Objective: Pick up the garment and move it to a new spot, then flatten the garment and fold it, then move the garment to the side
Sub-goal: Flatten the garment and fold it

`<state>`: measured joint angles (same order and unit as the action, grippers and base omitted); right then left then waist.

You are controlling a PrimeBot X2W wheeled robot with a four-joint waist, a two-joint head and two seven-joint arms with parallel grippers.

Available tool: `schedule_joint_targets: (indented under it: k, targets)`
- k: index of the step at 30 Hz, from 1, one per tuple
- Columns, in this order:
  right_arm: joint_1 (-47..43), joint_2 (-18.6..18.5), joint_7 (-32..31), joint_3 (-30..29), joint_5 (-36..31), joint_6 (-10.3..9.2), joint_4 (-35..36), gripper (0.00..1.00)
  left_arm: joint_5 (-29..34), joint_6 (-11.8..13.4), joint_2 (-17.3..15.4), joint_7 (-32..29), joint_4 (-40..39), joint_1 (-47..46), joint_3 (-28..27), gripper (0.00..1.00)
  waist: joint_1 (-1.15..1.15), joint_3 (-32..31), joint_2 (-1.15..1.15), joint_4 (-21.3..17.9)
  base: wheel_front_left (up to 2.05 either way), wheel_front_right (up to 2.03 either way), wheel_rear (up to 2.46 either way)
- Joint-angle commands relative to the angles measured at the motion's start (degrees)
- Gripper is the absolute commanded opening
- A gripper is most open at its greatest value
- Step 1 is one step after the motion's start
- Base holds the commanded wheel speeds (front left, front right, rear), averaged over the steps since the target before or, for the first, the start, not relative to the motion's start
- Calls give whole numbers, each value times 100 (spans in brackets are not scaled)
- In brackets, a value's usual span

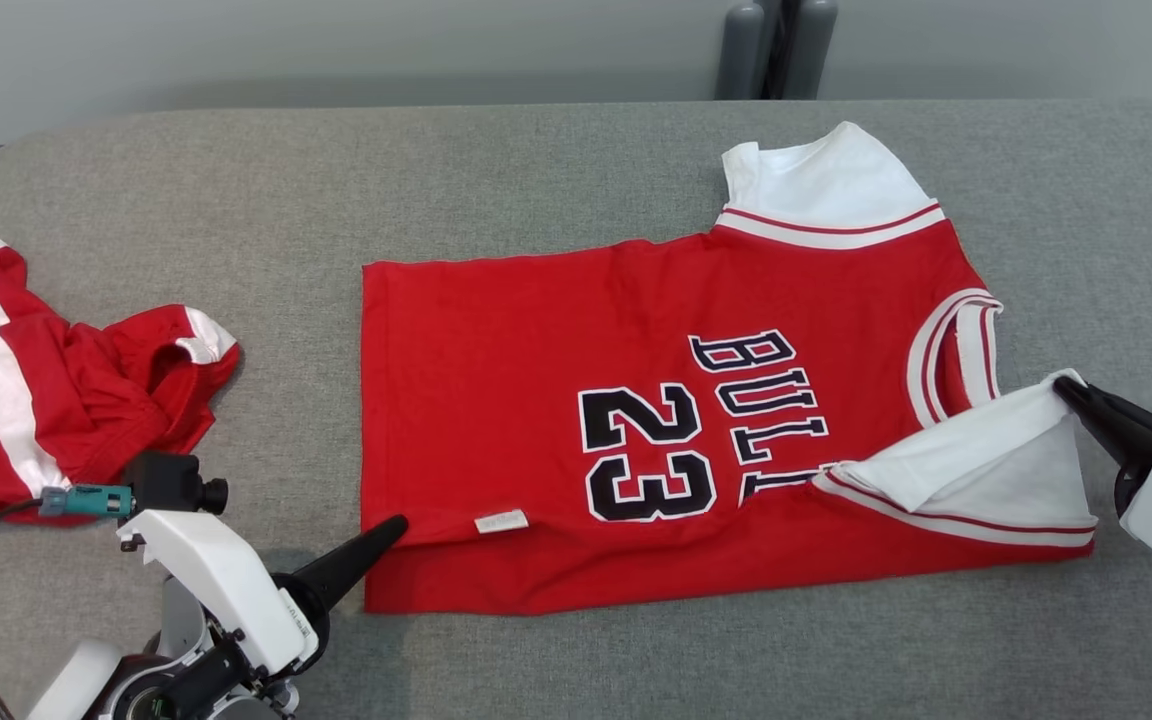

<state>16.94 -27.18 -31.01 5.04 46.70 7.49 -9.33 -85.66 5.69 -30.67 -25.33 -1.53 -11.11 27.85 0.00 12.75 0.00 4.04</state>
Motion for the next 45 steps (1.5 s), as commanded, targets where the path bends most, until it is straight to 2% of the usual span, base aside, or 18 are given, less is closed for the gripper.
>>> schedule_joint_targets:
  k: [1, 11, 35, 36, 37, 38, 39, 40, 45]
  targets:
    - [91, -35, 96, 26, 38, 0, -34, 0, 35, 46, 22, 42, 71, -91, -28, 0, 0, 17, 0, 11, 0, 0, 0]
    - [296, -160, 522, 249, 154, 0, -296, 0, 241, 133, 206, 318, 446, -293, -58, 0, 0, 114, 0, 68, 0, 0, 0]
    - [646, -300, 1324, 694, 430, -1, -773, 0, 517, 37, 405, 540, 889, -557, 29, 0, 0, 300, 0, 118, 0, 0, 0]
    - [677, -279, 1380, 678, 449, 0, -798, 85, 530, 38, 410, 554, 902, -575, 37, 0, 0, 306, 0, 119, 0, 0, 0]
    - [690, -240, 1419, 645, 500, 0, -861, 100, 571, 44, 408, 564, 922, -592, 54, 6, 0, 306, 0, 123, 0, 0, 0]
    - [701, -227, 1449, 625, 511, 0, -904, 100, 620, 40, 402, 589, 937, -608, 73, 33, 0, 302, 0, 126, 0, 0, 0]
    - [714, -221, 1475, 619, 524, 0, -940, 100, 652, 28, 401, 615, 951, -620, 82, 87, 0, 297, 0, 128, 0, 0, 0]
    - [722, -213, 1486, 627, 526, 0, -961, 100, 656, 36, 412, 635, 983, -612, 88, 100, 0, 288, 0, 128, 0, 0, 0]
    - [602, -274, 1784, 644, 366, 0, -1051, 100, 942, 66, 417, 1011, 1088, -585, 36, 100, 0, 98, 0, 114, 0, 0, 0]
